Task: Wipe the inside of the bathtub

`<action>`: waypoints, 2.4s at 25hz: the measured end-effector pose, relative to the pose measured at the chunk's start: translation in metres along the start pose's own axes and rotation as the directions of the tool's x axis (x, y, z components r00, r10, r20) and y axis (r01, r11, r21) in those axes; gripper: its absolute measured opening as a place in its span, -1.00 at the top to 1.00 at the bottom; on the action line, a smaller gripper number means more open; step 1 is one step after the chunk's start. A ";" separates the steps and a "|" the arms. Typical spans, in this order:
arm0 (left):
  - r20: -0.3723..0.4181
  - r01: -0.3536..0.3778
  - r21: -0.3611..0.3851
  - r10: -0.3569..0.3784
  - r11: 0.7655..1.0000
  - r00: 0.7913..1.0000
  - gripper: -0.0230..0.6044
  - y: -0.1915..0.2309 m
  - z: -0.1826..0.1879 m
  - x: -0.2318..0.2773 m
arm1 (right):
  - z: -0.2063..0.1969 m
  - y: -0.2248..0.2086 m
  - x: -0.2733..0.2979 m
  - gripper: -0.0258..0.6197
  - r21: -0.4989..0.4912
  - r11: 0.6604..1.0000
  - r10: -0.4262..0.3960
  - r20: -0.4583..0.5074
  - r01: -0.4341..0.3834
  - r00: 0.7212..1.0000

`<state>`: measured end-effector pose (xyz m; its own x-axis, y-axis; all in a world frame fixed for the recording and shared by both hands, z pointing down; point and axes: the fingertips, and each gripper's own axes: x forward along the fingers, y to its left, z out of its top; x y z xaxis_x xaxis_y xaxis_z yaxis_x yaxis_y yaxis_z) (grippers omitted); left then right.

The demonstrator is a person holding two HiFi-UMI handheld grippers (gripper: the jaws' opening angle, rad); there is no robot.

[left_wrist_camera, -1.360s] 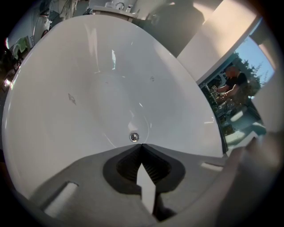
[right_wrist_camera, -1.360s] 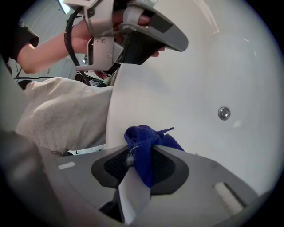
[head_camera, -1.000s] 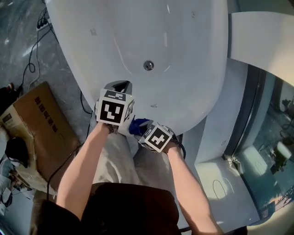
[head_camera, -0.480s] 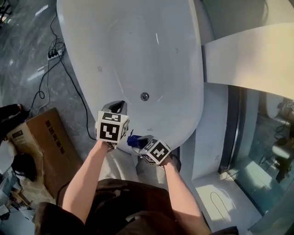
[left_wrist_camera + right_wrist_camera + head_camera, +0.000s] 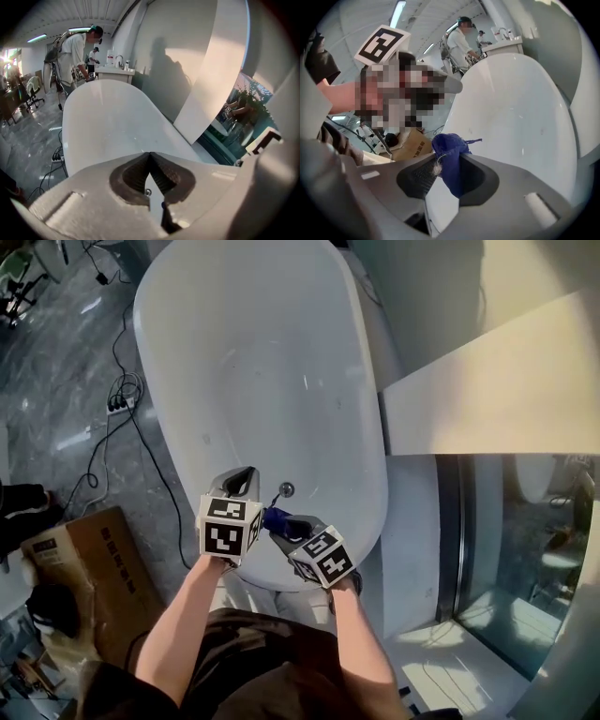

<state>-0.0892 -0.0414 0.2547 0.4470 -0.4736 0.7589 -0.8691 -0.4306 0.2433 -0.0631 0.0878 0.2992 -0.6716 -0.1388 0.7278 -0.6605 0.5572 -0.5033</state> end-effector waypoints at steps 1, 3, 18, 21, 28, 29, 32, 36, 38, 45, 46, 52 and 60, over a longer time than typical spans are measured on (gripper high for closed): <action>0.023 -0.005 0.005 0.005 1.000 1.000 0.92 -0.001 0.010 -0.005 | 0.012 -0.003 -0.008 0.54 -0.005 1.000 -0.017 0.026 0.017 1.000; 0.064 -0.014 0.012 0.014 1.000 0.998 0.92 -0.004 0.027 -0.016 | 0.034 -0.009 -0.023 0.54 -0.016 0.999 -0.049 0.072 0.050 0.996; 0.359 -0.049 0.076 0.019 0.996 0.933 0.92 -0.021 0.165 -0.095 | 0.207 -0.016 -0.143 0.53 -0.154 0.943 -0.212 0.412 0.296 0.886; 0.432 -0.044 0.087 0.002 0.995 0.902 0.92 -0.029 0.197 -0.112 | 0.239 -0.011 -0.178 0.53 -0.148 0.931 -0.227 0.483 0.335 0.846; 0.575 -0.030 0.163 -0.070 0.986 0.815 0.92 -0.047 0.277 -0.164 | 0.320 0.027 -0.262 0.53 -0.153 0.877 -0.254 0.658 0.456 0.709; 0.578 -0.043 0.178 -0.069 0.983 0.813 0.92 -0.049 0.283 -0.173 | 0.327 0.033 -0.269 0.52 -0.157 0.867 -0.254 0.677 0.473 0.690; 0.603 -0.059 0.217 -0.086 0.974 0.793 0.92 -0.058 0.293 -0.197 | 0.340 0.049 -0.290 0.52 -0.150 0.841 -0.262 0.728 0.520 0.634; 0.636 -0.053 0.214 -0.098 0.975 0.766 0.92 -0.074 0.303 -0.214 | 0.350 0.063 -0.321 0.52 -0.095 0.831 -0.269 0.794 0.548 0.545; 0.663 -0.067 0.211 -0.092 0.975 0.743 0.92 -0.080 0.306 -0.221 | 0.350 0.070 -0.333 0.52 -0.086 0.831 -0.254 0.820 0.550 0.512; 0.710 -0.137 0.206 -0.051 0.969 0.702 0.92 -0.099 0.301 -0.230 | 0.336 0.067 -0.344 0.53 -0.068 0.818 -0.254 0.848 0.571 0.465; 0.710 -0.133 0.205 -0.054 0.970 0.703 0.92 -0.102 0.298 -0.232 | 0.333 0.066 -0.345 0.53 -0.058 0.821 -0.260 0.848 0.568 0.462; 0.708 -0.139 0.199 -0.044 0.970 0.705 0.92 -0.106 0.286 -0.237 | 0.321 0.067 -0.346 0.53 -0.038 0.822 -0.270 0.853 0.569 0.446; 0.696 -0.145 0.201 -0.037 0.969 0.717 0.92 -0.105 0.270 -0.236 | 0.310 0.079 -0.335 0.53 -0.092 0.793 -0.248 0.853 0.602 0.458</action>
<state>-0.0462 -0.0916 -0.1127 0.5004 -0.8581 0.1149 -0.8641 -0.5033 0.0042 0.0054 -0.0752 -0.1291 -0.4300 -0.9008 0.0607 -0.8972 0.4339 0.0820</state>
